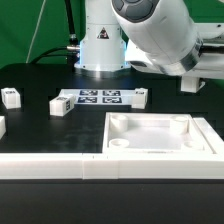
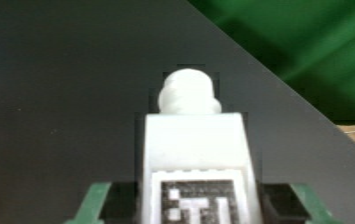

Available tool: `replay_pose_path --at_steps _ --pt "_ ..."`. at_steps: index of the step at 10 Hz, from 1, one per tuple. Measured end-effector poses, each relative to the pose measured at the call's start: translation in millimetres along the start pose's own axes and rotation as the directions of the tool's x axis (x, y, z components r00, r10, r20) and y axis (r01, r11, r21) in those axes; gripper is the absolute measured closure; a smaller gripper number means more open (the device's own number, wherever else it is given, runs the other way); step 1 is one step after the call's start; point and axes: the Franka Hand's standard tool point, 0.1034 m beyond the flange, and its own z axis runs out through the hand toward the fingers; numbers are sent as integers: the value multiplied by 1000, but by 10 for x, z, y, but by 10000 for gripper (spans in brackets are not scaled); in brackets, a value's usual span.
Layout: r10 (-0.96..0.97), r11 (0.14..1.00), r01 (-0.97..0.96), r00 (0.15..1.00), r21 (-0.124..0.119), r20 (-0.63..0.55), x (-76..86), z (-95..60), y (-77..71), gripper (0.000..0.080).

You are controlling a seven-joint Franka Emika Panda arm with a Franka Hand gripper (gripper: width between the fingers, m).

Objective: Assemble one leg

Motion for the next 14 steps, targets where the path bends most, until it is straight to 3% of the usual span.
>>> replay_pose_path --at_steps 1,3,6,7,8,11,12,14 --pt "-35 999 34 993 -9 -109 94 -49 -12 511" --pt "-162 983 129 945 -131 -285 249 -218 142 511" --pt "-345 932 235 807 -274 -479 230 -602 143 511" --pt "-368 927 249 758 -282 -538 264 -712 77 511" --pt "-369 929 255 681 -267 -633 285 -687 29 511" --pt "-380 919 297 493 -259 -783 275 -641 -58 509" --pt "-436 889 331 407 -316 -802 263 -616 -150 509" --pt "-534 830 369 302 -419 -790 281 -738 -244 509"
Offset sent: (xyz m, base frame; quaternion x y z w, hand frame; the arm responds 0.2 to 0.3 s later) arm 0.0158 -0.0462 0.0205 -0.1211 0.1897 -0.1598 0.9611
